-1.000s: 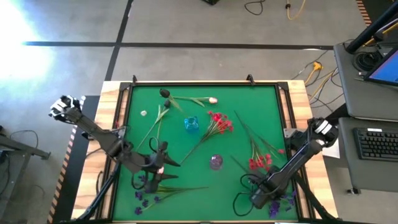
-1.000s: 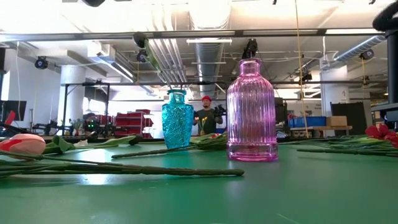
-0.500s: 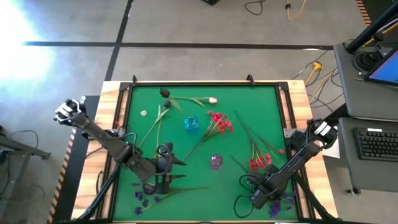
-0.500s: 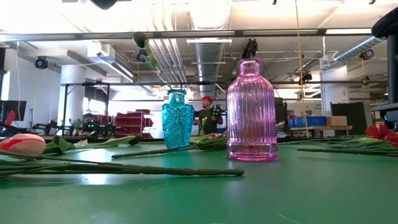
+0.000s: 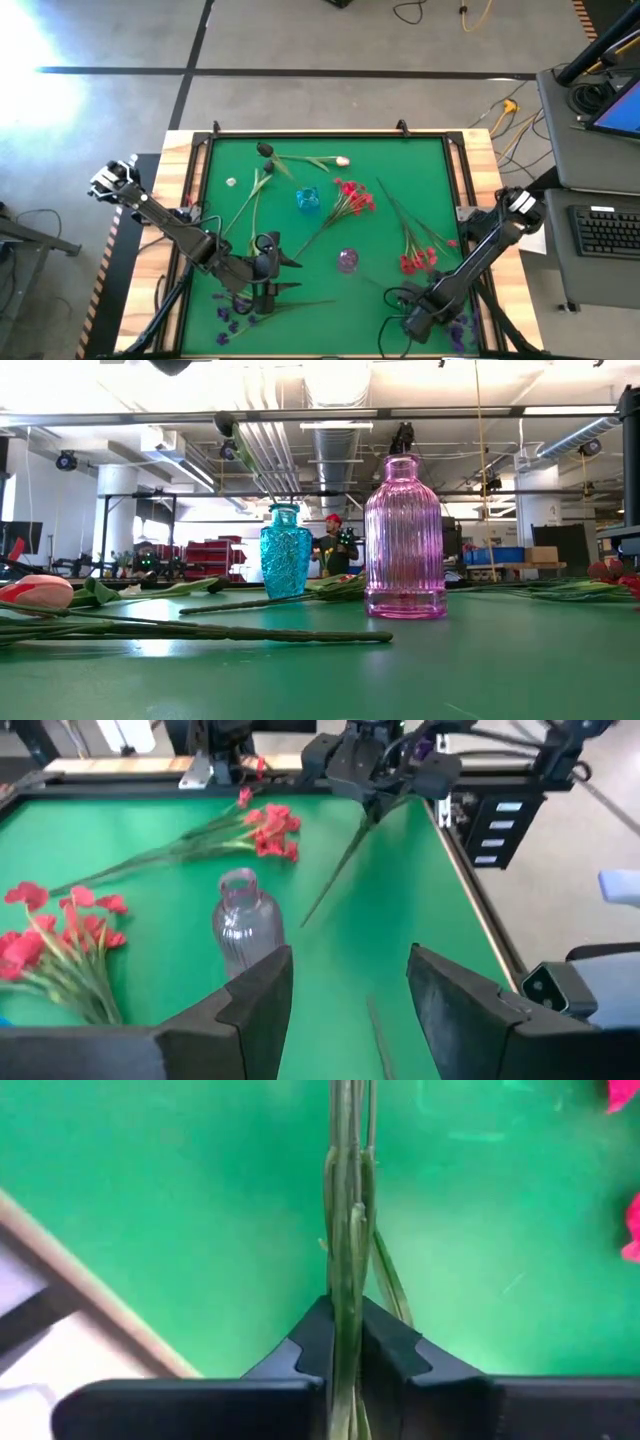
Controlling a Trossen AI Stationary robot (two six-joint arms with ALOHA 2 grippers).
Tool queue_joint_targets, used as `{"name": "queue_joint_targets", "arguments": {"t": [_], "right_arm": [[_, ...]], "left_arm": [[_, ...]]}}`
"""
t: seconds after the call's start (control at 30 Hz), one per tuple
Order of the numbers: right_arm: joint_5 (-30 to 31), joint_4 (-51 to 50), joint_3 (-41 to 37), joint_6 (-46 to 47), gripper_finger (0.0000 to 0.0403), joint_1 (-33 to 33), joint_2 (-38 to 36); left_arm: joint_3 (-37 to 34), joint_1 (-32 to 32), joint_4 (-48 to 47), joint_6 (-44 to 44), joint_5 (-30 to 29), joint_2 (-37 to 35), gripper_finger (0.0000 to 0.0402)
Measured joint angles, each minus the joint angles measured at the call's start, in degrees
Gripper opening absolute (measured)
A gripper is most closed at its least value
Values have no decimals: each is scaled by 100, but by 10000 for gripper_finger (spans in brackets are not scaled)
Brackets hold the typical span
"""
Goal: Sort flowers into vase by color
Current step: Put the right purple flowers into the blue vase
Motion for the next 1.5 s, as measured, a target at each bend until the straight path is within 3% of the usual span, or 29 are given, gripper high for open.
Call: {"name": "queue_joint_targets", "arguments": {"t": [0.23,0.47,0.67,0.83,1.0,1.27,1.5], "right_arm": [[144,-1168,917,357,27,-2,-414],[715,-2684,2197,404,27,-127,-439],[1253,-2863,2845,-336,27,-555,-418],[1313,-2853,3031,-1137,27,-1106,-416],[1238,-2810,3079,-1912,27,-1630,-416],[991,-2698,3079,-2621,27,-2152,-411],[980,-2688,3079,-2776,27,-2216,-409]], "left_arm": [[2,31,843,884,4,132,185],[2,198,1578,1592,-1,242,185],[2,585,2130,1974,-46,343,185],[2,902,2120,2212,-4,352,185],[466,1136,1456,2588,220,463,185],[1906,1582,-833,3089,222,1254,185],[2584,1785,-1217,3330,214,1937,185]]}}
